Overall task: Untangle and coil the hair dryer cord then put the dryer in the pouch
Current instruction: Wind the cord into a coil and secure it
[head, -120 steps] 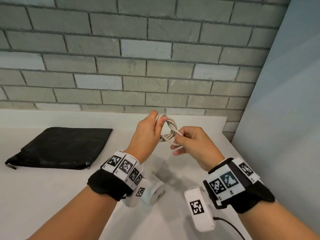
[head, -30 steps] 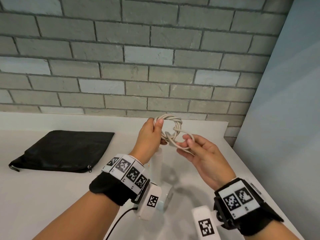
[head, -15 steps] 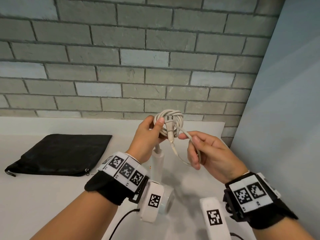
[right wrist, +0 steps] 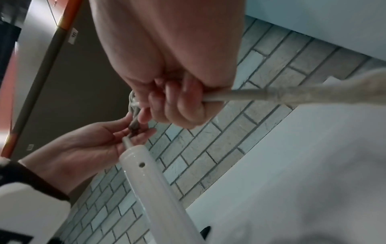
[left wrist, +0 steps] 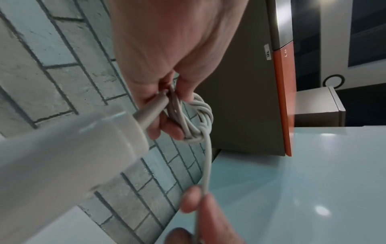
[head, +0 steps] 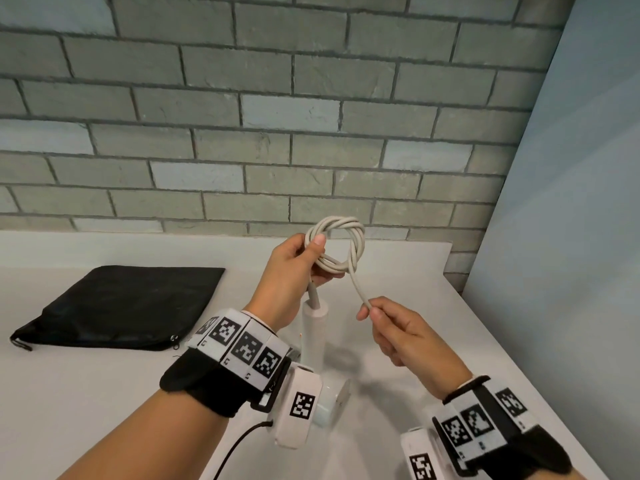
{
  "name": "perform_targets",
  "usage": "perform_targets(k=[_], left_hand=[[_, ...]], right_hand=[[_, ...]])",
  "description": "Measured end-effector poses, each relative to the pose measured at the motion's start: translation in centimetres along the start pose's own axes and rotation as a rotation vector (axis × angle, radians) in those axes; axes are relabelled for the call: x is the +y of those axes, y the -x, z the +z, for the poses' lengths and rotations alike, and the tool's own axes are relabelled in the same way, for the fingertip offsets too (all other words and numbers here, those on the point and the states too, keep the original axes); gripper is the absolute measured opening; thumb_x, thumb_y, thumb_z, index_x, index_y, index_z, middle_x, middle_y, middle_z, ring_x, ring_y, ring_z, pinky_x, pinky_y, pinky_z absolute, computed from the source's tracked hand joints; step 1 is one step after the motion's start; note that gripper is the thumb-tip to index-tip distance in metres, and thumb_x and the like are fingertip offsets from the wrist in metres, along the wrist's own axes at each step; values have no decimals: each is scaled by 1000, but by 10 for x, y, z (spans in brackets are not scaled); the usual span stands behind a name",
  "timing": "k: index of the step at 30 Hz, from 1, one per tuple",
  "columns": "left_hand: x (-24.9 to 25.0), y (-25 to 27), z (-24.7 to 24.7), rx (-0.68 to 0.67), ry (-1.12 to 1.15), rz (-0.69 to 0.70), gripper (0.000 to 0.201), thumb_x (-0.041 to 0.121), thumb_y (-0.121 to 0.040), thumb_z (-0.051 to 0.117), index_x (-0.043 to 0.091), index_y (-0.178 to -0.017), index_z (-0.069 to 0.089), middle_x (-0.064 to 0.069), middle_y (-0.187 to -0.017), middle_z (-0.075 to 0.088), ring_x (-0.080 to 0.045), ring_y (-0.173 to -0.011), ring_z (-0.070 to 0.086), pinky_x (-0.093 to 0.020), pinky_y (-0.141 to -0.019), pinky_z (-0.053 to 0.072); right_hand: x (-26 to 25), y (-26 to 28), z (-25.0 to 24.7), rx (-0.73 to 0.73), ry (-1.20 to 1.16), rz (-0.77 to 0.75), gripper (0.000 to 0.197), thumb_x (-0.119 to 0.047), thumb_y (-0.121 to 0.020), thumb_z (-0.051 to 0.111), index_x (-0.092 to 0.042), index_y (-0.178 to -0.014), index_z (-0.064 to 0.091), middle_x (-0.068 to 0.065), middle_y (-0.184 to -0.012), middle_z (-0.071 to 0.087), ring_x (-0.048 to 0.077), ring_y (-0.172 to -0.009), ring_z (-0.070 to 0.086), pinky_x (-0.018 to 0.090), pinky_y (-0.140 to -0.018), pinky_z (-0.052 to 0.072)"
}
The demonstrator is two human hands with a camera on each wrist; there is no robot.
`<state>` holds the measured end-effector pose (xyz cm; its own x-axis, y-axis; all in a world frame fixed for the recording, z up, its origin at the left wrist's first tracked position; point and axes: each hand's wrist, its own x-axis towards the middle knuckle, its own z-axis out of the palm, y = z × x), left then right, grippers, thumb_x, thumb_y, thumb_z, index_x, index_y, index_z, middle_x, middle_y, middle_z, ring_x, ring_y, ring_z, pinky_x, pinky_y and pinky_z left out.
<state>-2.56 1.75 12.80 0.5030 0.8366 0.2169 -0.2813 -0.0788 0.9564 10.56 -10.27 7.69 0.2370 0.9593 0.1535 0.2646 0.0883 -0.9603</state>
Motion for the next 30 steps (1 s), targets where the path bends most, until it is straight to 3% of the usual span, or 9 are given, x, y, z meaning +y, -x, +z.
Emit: perform_targets(k=[5, 9, 13, 15, 17, 19, 22, 25, 30], left_hand=[[8, 6, 5, -115, -9, -109, 28, 22, -95, 43, 6, -73, 49, -7, -57, 56, -18, -51, 60, -27, -57, 58], [10, 12, 4, -220, -182, -180, 26, 25, -96, 41, 7, -80, 51, -9, -70, 53, -19, -60, 53, -26, -54, 51], [7, 12, 3, -223, -326, -127, 26, 27, -97, 38, 6, -99, 53, -6, -77, 55, -17, -64, 51, -23, -51, 46], [5, 9, 2, -182, -389, -89, 34, 28, -97, 38, -3, -103, 50, -12, -79, 53, -23, -64, 49, -30, -52, 43], [2, 7, 1, -133, -417, -69, 33, 27, -96, 40, -5, -99, 49, -13, -77, 52, -26, -66, 48, -34, -54, 41], [-1, 7, 2, -94, -428, -50, 26, 26, -96, 41, 3, -88, 51, -8, -70, 51, -23, -61, 48, -30, -49, 42], [-4, 5, 5, -83, -400, -60, 26, 25, -95, 44, 6, -79, 53, -7, -66, 52, -18, -57, 48, -29, -51, 41], [-5, 3, 6, -108, -386, -96, 34, 26, -94, 45, 11, -65, 49, -3, -57, 49, -14, -44, 43, -20, -39, 35], [-6, 3, 4, -93, -353, -127, 35, 29, -95, 42, 13, -64, 47, -3, -59, 46, -14, -49, 40, -21, -44, 33]], right_hand=[[-2, -21, 3, 60, 127, -22, 21, -18, -91, 50, -13, -74, 62, 0, -52, 44, 9, -49, 41, 19, -50, 38], [-14, -42, 3, 97, 81, -36, 25, -5, -84, 59, -15, -61, 61, -6, -45, 49, 7, -43, 39, 19, -48, 34], [-28, -56, 5, -7, -199, -58, 17, -12, -85, 55, 3, -81, 63, 15, -69, 58, 23, -61, 46, 29, -61, 36], [-29, -60, 3, -64, -372, -1, 22, -11, -88, 48, 1, -84, 65, 10, -69, 63, 20, -63, 55, 31, -69, 40], [-28, -61, 2, -132, -501, 52, 35, -34, -86, 48, -5, -88, 67, 4, -69, 63, 16, -69, 54, 30, -72, 36], [-26, -61, 1, -171, -403, 22, 48, -55, -74, 58, -9, -88, 67, 1, -71, 61, 19, -75, 50, 30, -72, 34], [-23, -57, 2, -132, -313, -50, 21, -20, -65, 71, -10, -84, 68, 3, -76, 63, 26, -82, 51, 35, -77, 35], [-22, -55, 2, -54, -311, -56, 12, 2, -71, 59, -6, -80, 64, -2, -69, 64, 9, -69, 57, 20, -68, 44], [-23, -53, 3, 262, 238, -340, 24, -10, -70, 69, -15, -90, 57, 2, -86, 54, 9, -78, 49, 17, -69, 40]])
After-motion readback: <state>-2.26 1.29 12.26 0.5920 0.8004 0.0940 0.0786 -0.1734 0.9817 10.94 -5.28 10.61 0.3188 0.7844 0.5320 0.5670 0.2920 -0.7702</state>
